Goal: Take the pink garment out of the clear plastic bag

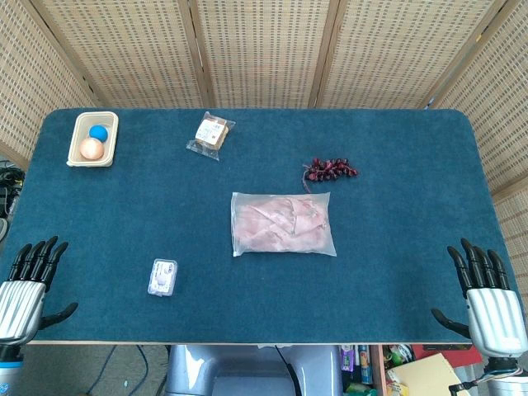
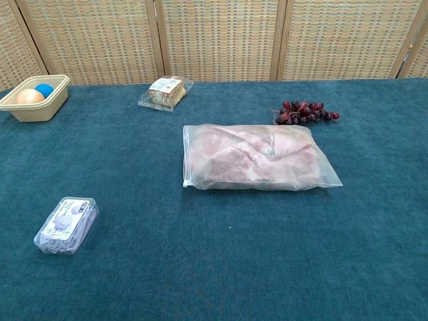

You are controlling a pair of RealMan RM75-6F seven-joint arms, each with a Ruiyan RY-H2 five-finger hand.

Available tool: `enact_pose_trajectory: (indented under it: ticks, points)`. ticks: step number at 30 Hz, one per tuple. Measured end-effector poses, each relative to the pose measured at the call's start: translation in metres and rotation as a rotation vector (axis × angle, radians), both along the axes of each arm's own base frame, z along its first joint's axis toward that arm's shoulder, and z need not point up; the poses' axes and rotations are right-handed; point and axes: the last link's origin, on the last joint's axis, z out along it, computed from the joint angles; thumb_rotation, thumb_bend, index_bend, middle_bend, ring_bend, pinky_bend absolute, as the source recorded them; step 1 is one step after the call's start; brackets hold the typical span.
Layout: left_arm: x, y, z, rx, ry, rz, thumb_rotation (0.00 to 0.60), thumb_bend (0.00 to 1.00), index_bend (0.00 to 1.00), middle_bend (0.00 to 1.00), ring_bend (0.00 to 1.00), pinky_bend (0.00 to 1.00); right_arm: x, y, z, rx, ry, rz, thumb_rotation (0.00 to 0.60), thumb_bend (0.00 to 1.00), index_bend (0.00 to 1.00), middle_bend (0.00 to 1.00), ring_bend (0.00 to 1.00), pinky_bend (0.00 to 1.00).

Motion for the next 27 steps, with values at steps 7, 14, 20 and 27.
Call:
enact_pose_trajectory:
  ticks: [7, 14, 20, 27]
  points:
    - [0.000, 0.000, 0.001, 0.002, -0.004, 0.000, 0.600, 0.13, 0.00, 0.00, 0.00, 0.00, 0.000, 0.000, -0.002, 0.006, 0.004, 0.001, 0.600, 0.00, 0.00, 0.00, 0.00, 0.00]
    - [-0.001, 0.002, 0.002, 0.003, -0.015, 0.001, 0.600, 0.13, 0.00, 0.00, 0.00, 0.00, -0.001, -0.006, -0.008, 0.045, -0.009, 0.001, 0.600, 0.00, 0.00, 0.00, 0.00, 0.00]
    - [-0.002, 0.002, 0.004, 0.016, -0.020, 0.002, 0.600, 0.13, 0.00, 0.00, 0.00, 0.00, 0.002, -0.035, -0.024, 0.102, -0.049, 0.068, 0.600, 0.00, 0.00, 0.00, 0.00, 0.00]
    - [-0.007, 0.008, 0.000, 0.017, 0.002, 0.035, 0.600, 0.13, 0.00, 0.00, 0.00, 0.00, 0.032, -0.097, -0.061, 0.294, -0.097, 0.133, 0.600, 0.00, 0.00, 0.00, 0.00, 0.00]
